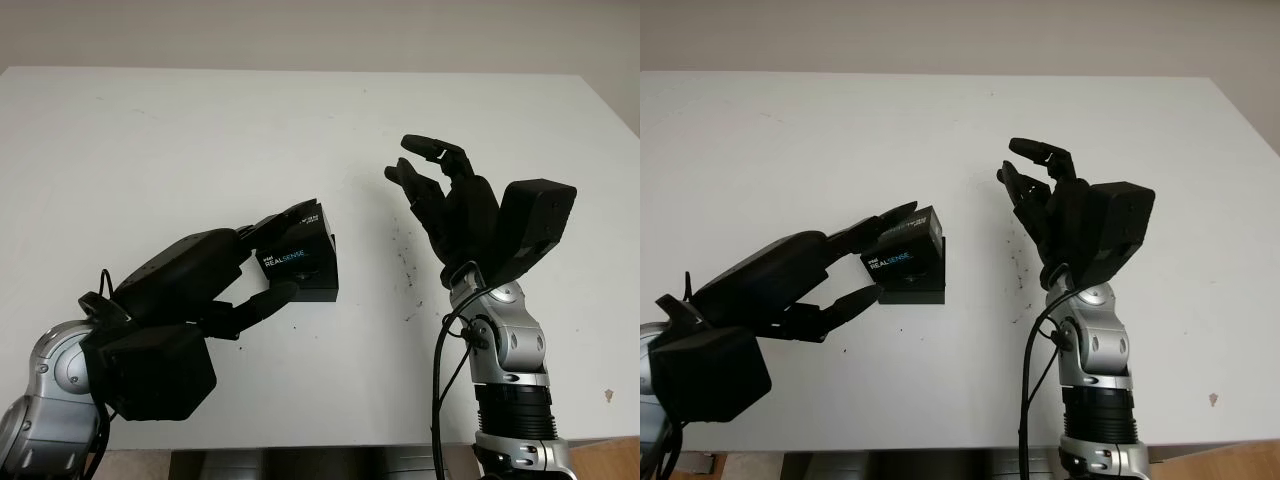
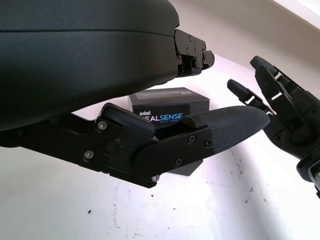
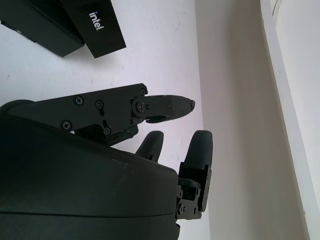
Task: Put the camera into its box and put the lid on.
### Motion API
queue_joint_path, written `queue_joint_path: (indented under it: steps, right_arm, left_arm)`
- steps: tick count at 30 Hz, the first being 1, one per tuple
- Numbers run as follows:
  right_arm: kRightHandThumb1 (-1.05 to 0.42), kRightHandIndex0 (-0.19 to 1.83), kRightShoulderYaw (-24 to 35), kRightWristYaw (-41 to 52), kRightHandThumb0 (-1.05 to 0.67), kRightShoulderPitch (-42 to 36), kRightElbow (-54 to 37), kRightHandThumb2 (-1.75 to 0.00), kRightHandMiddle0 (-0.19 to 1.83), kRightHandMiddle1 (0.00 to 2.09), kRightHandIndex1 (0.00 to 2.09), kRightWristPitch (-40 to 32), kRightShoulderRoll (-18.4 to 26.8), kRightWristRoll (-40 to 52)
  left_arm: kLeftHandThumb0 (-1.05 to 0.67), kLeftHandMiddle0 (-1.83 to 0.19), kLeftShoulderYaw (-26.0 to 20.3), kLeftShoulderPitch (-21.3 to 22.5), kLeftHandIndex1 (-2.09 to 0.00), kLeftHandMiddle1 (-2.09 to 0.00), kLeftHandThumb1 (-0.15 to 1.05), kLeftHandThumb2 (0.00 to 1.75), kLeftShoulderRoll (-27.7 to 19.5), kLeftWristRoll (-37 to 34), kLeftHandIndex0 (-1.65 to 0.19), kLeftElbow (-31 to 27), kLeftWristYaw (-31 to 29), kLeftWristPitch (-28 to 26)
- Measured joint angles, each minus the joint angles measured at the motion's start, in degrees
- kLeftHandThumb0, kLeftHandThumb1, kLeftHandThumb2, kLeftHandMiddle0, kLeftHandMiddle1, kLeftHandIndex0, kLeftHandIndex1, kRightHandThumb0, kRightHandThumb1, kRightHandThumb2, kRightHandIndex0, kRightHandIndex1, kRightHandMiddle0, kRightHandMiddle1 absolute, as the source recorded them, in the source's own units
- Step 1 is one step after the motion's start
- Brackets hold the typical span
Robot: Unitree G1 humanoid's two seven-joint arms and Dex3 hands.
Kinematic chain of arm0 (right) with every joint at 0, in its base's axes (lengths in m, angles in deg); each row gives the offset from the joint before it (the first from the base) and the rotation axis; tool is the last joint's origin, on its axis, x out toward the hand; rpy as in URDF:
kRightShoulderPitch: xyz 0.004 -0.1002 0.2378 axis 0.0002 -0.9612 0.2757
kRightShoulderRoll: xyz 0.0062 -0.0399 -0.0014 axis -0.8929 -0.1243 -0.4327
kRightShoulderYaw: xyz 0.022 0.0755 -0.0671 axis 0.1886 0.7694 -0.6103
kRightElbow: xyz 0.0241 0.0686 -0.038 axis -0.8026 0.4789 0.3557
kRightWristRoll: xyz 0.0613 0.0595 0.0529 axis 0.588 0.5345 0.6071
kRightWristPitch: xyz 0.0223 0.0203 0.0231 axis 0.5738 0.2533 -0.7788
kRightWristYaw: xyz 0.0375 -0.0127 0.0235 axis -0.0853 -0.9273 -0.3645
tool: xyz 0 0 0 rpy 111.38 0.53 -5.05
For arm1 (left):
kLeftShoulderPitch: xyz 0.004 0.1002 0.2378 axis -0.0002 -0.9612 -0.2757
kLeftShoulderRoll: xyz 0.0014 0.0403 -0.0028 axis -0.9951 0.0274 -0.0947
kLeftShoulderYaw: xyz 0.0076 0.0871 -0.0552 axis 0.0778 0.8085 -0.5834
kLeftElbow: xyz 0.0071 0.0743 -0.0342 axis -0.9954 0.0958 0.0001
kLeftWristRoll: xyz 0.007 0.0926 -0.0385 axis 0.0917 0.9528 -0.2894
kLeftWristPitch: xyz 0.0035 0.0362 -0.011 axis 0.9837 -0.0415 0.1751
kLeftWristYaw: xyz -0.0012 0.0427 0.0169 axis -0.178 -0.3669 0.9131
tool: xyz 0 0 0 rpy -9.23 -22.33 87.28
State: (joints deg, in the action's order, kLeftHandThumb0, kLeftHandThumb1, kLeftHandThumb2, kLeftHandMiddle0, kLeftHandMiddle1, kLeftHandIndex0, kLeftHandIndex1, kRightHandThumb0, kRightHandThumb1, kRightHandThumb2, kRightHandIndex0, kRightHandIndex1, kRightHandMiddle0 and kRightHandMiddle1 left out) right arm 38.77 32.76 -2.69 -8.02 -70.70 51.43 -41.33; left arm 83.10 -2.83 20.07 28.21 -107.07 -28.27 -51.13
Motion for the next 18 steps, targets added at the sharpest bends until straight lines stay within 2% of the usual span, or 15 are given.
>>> queue_joint_path:
  steps: [8,13,16,18]
  right_arm:
    - [-1.05,0.08,-0.04,-0.53,-0.28,0.0,0.02,-0.22,-0.02,1.42,1.15,-0.03,-0.03,0.06]
    - [-1.05,0.07,-0.02,-0.82,-0.28,0.0,0.01,-0.22,-0.02,1.41,1.14,-0.32,-0.03,0.08]
    - [-1.05,0.08,0.03,-0.91,-0.27,0.02,0.06,-0.23,-0.02,1.41,1.15,-0.55,-0.03,0.1]
    - [-1.05,0.07,0.04,-0.54,-0.28,0.07,0.31,-0.23,-0.03,1.42,1.15,-0.49,0.0,0.21]
  left_arm:
    - [-0.78,-0.18,-1.54,-0.33,-0.06,-0.07,1.05,0.75,-1.34,-0.17,-0.08,-0.99,-0.41,-0.4]
    - [-0.84,-0.16,-6.12,-0.49,-0.06,-0.06,1.05,0.61,-1.14,0.46,-0.09,-3.07,3.62,0.92]
    - [-0.84,-0.19,-9.59,2.33,-0.06,-0.07,1.05,0.46,1.41,-2.62,-0.1,-2.44,8.41,3.95]
    - [-0.84,-0.17,-10.64,7.06,-0.06,-0.06,1.05,0.33,2.27,-6.5,-0.1,0.96,9.67,5.35]
